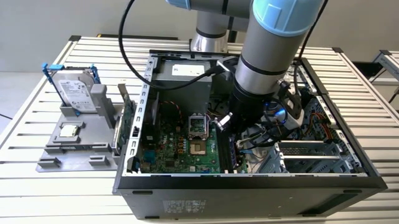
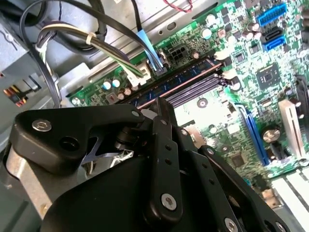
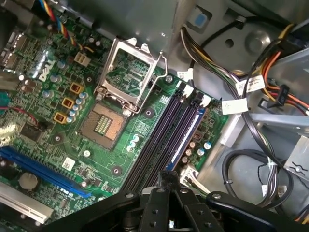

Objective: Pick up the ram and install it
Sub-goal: 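Press down the ram until it locks into place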

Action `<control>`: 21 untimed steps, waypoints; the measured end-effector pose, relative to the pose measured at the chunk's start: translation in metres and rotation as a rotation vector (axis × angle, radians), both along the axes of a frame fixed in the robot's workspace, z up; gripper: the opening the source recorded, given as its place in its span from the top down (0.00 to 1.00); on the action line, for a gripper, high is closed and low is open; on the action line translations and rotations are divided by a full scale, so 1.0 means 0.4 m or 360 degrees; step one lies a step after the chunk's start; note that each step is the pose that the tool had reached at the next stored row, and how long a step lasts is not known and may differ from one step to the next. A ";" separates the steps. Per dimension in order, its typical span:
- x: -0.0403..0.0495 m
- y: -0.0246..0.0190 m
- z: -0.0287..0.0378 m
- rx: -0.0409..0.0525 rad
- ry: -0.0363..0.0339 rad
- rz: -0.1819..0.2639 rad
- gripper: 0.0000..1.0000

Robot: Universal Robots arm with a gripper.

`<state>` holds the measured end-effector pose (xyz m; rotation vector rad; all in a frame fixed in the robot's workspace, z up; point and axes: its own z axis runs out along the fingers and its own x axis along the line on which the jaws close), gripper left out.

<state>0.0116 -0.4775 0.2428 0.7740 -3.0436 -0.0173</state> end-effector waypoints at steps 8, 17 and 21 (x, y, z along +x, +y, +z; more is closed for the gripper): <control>0.000 0.000 0.000 0.0000 0.0000 0.0038 1.00; 0.000 0.000 0.000 0.0000 0.0000 0.0163 1.00; 0.000 0.000 0.000 0.0000 0.0000 0.0271 1.00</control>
